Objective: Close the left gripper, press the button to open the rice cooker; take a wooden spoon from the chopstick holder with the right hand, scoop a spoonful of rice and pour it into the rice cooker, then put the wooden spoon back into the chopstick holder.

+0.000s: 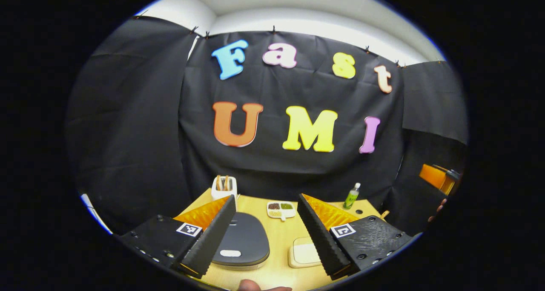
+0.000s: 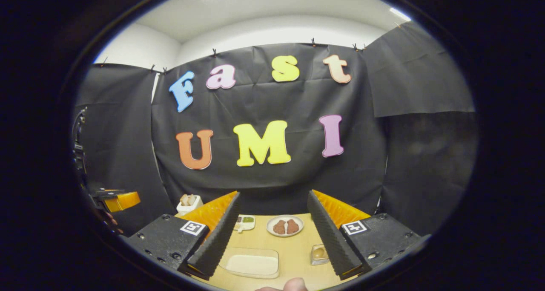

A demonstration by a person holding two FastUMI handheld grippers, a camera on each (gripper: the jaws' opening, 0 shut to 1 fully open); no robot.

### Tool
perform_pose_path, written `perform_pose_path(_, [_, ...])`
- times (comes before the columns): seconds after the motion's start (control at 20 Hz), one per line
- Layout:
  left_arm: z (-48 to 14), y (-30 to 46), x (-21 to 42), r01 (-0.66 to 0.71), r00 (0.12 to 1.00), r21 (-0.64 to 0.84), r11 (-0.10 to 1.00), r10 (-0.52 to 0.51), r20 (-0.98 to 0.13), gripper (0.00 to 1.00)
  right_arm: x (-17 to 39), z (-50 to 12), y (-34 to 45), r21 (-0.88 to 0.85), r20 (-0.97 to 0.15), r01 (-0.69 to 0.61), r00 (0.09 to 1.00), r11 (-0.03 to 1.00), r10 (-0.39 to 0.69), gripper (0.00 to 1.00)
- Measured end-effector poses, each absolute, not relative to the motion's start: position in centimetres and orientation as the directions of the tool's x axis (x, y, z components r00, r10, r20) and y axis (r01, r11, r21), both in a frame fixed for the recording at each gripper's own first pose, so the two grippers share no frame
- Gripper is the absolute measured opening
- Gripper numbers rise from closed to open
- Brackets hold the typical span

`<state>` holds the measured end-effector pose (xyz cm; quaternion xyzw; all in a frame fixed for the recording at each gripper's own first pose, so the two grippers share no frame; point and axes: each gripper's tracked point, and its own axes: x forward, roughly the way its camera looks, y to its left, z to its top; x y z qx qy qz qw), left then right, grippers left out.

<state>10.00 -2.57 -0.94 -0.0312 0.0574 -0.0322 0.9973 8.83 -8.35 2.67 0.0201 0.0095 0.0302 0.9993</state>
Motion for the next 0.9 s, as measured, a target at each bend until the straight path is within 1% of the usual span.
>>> perform_pose_path(0.15, [1.4, -3.9, 7.8, 0.091, 0.995, -0.082, 0.992, -0.094, -0.035, 0.94, 7.1, 4.1, -8.4, 0.034, 0.041, -0.034, 0.999, 0.999, 0.032, 1.00])
perform_pose_path(0.25, [1.8, -4.6, 6.7, 0.108, 0.994, -0.081, 0.991, -0.109, -0.012, 0.94, 5.8, 4.6, -8.0, 0.023, 0.071, -0.028, 0.997, 0.999, 0.026, 1.00])
perform_pose_path(0.3, [1.8, -5.0, 6.2, 0.114, 0.993, -0.076, 0.991, -0.115, -0.006, 0.89, 5.2, 4.7, -7.6, 0.015, 0.080, -0.029, 0.996, 0.999, 0.028, 1.00])
perform_pose_path(0.35, [1.7, -5.4, 5.8, 0.120, 0.993, -0.067, 0.990, -0.121, -0.003, 0.94, 4.7, 4.6, -7.4, 0.004, 0.086, -0.030, 0.996, 1.000, 0.029, 0.99])
perform_pose_path(0.4, [1.6, -5.7, 5.4, 0.129, 0.992, -0.055, 0.990, -0.130, -0.004, 0.94, 4.3, 4.5, -7.3, -0.010, 0.092, -0.028, 0.995, 1.000, 0.029, 1.00])
perform_pose_path(0.45, [1.6, -5.9, 5.0, 0.134, 0.991, -0.044, 0.990, -0.134, 0.000, 0.94, 4.0, 4.5, -7.2, -0.020, 0.098, -0.027, 0.995, 0.999, 0.028, 0.99])
perform_pose_path(0.5, [1.7, -6.3, 4.7, 0.143, 0.990, -0.036, 0.989, -0.143, 0.005, 0.94, 3.6, 4.4, -6.9, -0.025, 0.104, -0.029, 0.994, 0.999, 0.031, 1.00])
perform_pose_path(0.65, [1.7, -6.8, 4.3, 0.155, 0.987, 0.005, 0.988, -0.155, 0.030, 0.94, 3.2, 3.3, -6.1, -0.046, 0.091, -0.043, 0.995, 0.998, 0.047, 1.00])
perform_pose_path(0.9, [1.9, -7.1, 4.5, 0.160, 0.987, -0.003, 0.987, -0.160, 0.022, 0.94, 3.2, 3.2, -5.9, -0.047, 0.088, -0.054, 0.994, 0.997, 0.058, 1.00])
